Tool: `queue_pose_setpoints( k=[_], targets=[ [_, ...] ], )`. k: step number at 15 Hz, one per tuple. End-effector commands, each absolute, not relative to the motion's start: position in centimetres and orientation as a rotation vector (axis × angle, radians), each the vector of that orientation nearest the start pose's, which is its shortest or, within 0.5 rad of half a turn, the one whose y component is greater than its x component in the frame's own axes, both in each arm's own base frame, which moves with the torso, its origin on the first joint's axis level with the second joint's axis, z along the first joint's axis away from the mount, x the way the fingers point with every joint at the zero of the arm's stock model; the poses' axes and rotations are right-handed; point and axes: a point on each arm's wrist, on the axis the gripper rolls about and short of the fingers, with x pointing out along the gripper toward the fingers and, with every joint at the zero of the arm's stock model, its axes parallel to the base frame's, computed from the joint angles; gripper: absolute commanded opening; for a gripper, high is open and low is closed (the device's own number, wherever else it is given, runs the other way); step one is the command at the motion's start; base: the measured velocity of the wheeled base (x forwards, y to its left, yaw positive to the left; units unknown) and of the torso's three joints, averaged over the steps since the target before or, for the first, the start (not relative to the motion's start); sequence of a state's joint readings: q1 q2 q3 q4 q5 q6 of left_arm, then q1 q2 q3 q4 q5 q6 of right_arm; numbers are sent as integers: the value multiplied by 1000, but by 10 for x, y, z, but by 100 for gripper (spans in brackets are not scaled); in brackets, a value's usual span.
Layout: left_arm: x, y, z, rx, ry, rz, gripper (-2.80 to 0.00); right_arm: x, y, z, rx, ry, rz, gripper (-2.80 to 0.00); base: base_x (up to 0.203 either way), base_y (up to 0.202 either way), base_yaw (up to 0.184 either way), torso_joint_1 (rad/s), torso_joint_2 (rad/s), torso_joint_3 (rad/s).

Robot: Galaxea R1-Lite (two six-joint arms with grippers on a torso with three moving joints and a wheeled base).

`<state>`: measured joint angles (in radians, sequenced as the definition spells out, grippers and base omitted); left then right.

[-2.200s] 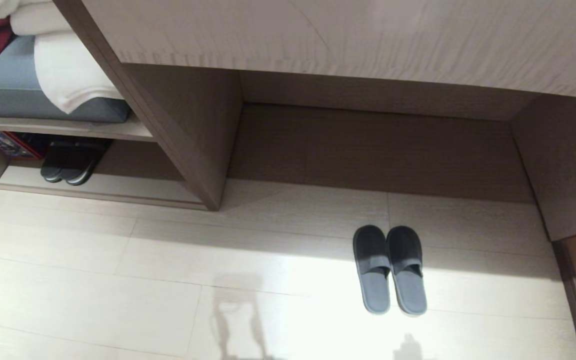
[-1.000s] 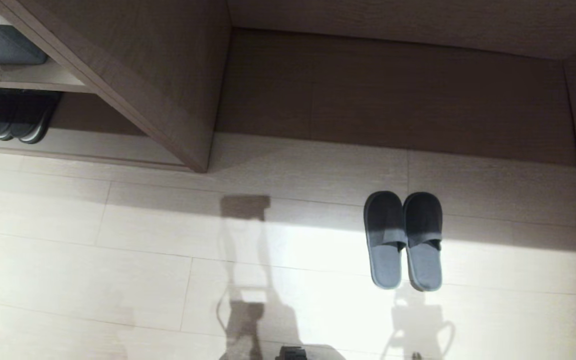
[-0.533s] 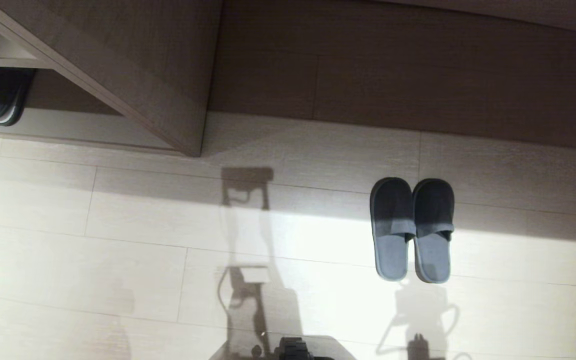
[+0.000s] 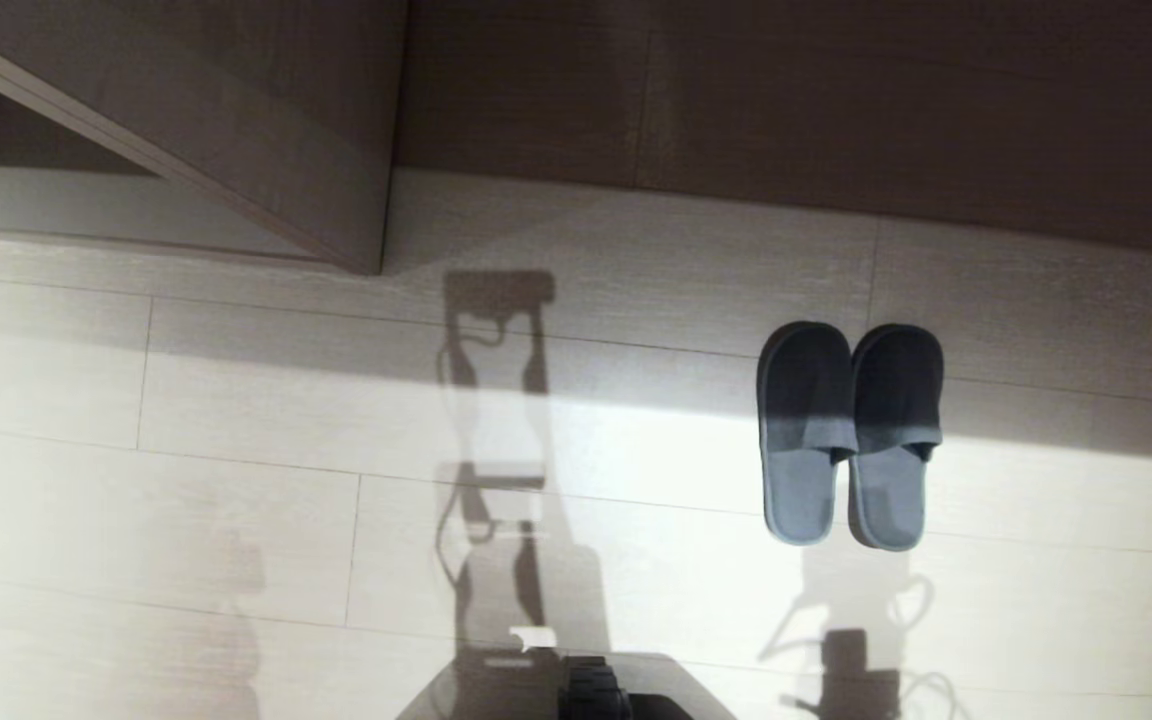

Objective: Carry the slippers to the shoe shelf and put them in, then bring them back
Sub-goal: Pick up the slippers on the floor

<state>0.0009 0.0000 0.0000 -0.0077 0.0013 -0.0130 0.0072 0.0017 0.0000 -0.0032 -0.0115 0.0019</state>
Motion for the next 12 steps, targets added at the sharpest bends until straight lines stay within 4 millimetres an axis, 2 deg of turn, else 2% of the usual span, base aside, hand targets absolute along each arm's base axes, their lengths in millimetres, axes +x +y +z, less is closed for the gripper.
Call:
queue_pose_setpoints(
  k=[1, 12],
  targets=[
    [-23, 0, 76, -14, -8, 1, -280, -23, 0, 76, 2, -2, -2, -280, 0, 0, 0, -1, 2, -194],
    [-23, 0, 76, -15, -8, 1, -280, -23, 0, 76, 2, 0, -5, -280, 0, 0, 0, 2, 3, -199]
  ],
)
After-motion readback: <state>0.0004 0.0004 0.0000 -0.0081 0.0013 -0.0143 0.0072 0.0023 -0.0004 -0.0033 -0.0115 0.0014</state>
